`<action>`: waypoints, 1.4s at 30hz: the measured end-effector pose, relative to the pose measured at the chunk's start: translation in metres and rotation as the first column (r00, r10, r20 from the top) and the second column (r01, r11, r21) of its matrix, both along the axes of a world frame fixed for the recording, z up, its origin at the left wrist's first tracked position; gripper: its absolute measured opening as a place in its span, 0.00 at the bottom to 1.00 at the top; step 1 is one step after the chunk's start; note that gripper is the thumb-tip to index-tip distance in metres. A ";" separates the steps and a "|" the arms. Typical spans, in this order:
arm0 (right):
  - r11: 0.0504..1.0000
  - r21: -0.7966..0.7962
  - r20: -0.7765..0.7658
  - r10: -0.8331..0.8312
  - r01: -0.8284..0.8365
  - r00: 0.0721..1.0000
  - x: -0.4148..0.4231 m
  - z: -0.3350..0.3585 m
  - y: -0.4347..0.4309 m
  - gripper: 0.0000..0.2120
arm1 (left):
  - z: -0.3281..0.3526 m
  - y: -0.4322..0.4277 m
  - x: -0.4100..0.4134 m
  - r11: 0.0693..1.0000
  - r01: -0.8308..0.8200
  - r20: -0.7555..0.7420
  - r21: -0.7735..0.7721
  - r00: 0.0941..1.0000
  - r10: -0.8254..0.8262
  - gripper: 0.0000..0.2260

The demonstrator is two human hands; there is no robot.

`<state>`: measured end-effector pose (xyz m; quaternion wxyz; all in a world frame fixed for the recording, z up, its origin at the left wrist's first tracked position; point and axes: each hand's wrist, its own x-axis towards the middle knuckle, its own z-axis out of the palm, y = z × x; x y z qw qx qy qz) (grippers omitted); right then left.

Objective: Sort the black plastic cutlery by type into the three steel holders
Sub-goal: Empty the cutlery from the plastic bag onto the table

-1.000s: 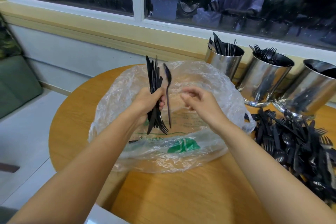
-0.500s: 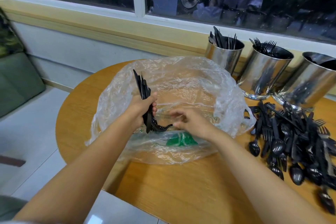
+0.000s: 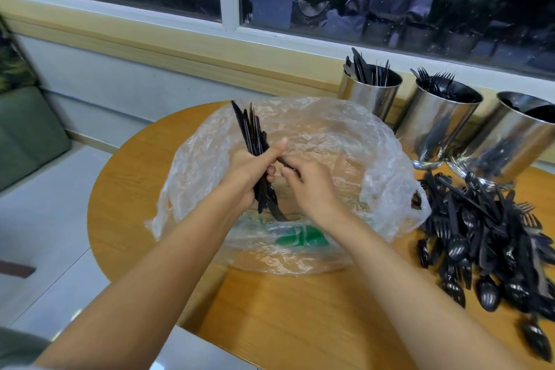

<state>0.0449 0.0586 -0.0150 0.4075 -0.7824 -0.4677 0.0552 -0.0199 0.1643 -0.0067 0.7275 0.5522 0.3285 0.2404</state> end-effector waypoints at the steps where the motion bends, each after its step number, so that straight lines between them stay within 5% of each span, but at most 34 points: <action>1: 0.999 0.041 -0.023 -0.002 0.003 1.000 -0.005 0.002 0.000 0.12 | 0.000 -0.001 0.003 0.998 -0.065 -0.002 0.010 0.998 0.065 0.13; 5: 0.997 0.077 -0.117 0.009 0.000 0.993 -0.014 0.004 -0.023 0.26 | 0.007 0.018 0.002 0.976 -0.177 0.027 -0.126 0.983 0.181 0.15; 7: 0.961 -0.256 -0.004 0.109 -0.106 0.994 -0.021 -0.002 -0.040 0.36 | 0.011 0.030 -0.004 0.975 -0.078 0.043 -0.207 0.995 0.089 0.15; 9: 0.823 -0.551 0.071 0.209 -0.136 0.975 -0.027 -0.009 -0.053 0.41 | 0.012 0.037 -0.011 0.981 0.046 -0.035 -0.187 0.998 -0.053 0.15; 11: 0.820 -0.557 0.247 0.315 -0.132 0.916 -0.031 -0.021 -0.062 0.29 | 0.006 0.043 -0.017 0.979 0.127 -0.117 -0.158 0.982 -0.147 0.15; 13: 0.890 -0.434 0.528 0.379 -0.142 0.760 -0.037 -0.034 -0.071 0.13 | -0.001 0.052 -0.023 0.978 0.114 -0.133 -0.172 0.981 -0.138 0.14; 17: 0.915 -0.351 0.720 0.398 -0.197 0.568 -0.033 -0.061 -0.094 0.07 | -0.007 0.072 -0.038 0.975 -0.036 -0.085 -0.219 0.996 0.018 0.15; 21: 0.855 -0.437 0.392 0.461 -0.279 0.796 -0.016 -0.060 -0.109 0.28 | -0.013 0.080 -0.054 0.970 -0.104 -0.098 -0.219 0.992 0.084 0.14; 25: 0.965 -0.160 0.125 0.227 -0.206 0.966 -0.011 -0.052 -0.098 0.26 | -0.008 0.065 -0.056 0.985 0.000 -0.115 -0.174 0.993 -0.020 0.13; 28: 0.993 -0.111 0.175 0.049 -0.030 0.983 -0.009 -0.038 -0.074 0.14 | -0.002 0.048 -0.051 0.989 0.097 -0.137 -0.115 0.984 -0.113 0.11; 31: 0.915 -0.404 0.249 0.125 -0.015 0.960 -0.004 -0.032 -0.049 0.21 | -0.002 0.036 -0.045 0.982 0.188 -0.186 -0.023 0.964 -0.189 0.09; 34: 0.836 -0.549 0.242 0.163 -0.003 0.956 -0.003 -0.032 -0.035 0.09 | -0.006 0.034 -0.044 0.979 0.202 -0.197 0.039 0.962 -0.191 0.12; 37: 0.881 -0.473 0.156 0.078 0.005 0.985 0.003 -0.024 -0.035 0.05 | -0.005 0.033 -0.044 0.976 0.194 -0.184 0.096 0.967 -0.174 0.12; 42: 0.995 -0.064 0.147 -0.063 0.073 0.987 0.027 0.021 -0.030 0.03 | 0.012 0.019 -0.030 0.913 0.260 -0.155 0.314 0.963 -0.221 0.11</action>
